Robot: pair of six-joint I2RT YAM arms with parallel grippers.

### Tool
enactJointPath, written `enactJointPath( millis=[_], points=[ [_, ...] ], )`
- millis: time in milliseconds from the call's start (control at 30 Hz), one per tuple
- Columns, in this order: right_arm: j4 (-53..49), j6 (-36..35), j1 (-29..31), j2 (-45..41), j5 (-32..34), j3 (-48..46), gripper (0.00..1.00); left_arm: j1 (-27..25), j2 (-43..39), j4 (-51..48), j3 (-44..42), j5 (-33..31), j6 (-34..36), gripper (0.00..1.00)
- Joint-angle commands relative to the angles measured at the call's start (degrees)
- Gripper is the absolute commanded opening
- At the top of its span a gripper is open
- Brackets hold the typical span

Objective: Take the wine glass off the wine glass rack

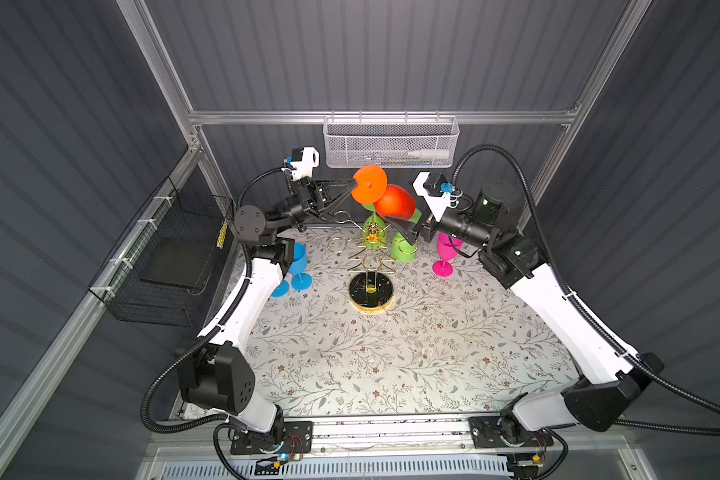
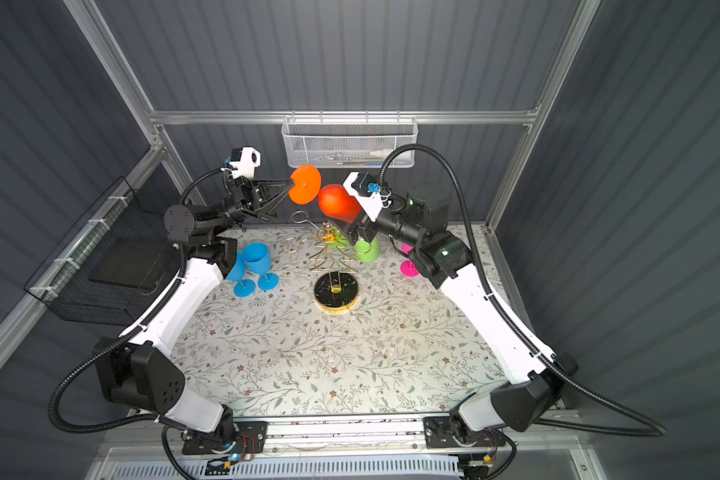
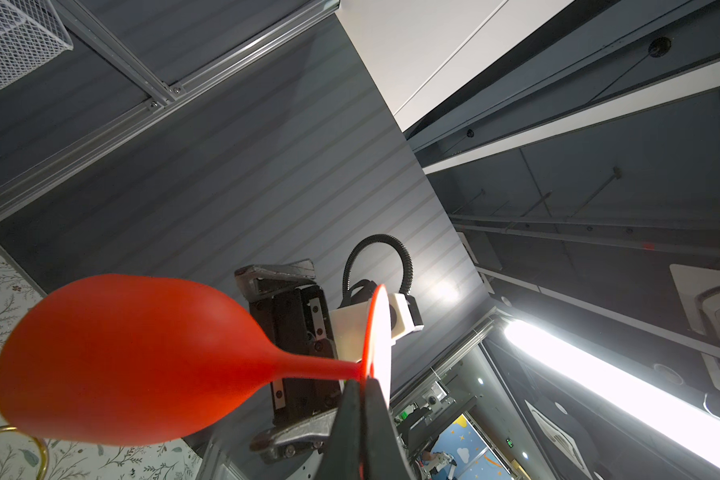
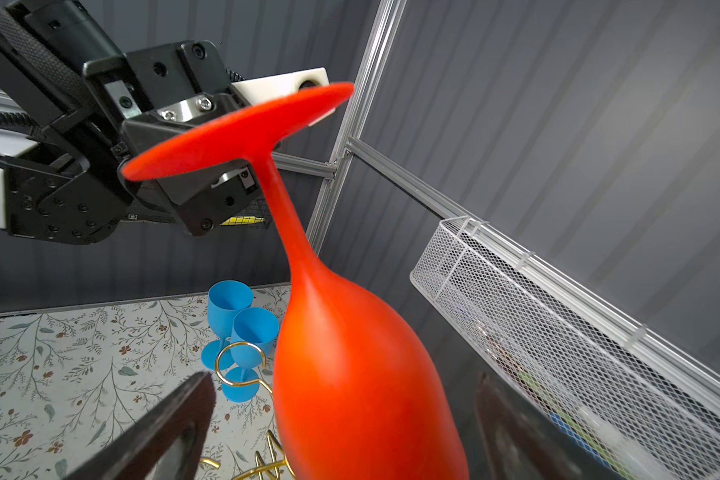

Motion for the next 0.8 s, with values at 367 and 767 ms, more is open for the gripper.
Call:
enactJointPath(
  millis=[367, 767],
  points=[
    [-0.64, 0.19, 1.83, 5.64, -1.37, 5.16, 0.99, -0.60, -2.77, 2.82, -0.27, 0.22, -0.21, 0.00],
    [-1.55, -1.24, 2.80, 5.94, 2.08, 4.46, 0.86, -0.58, -2.24, 6.26, 0.18, -0.69, -3.17, 0.00]
  ],
)
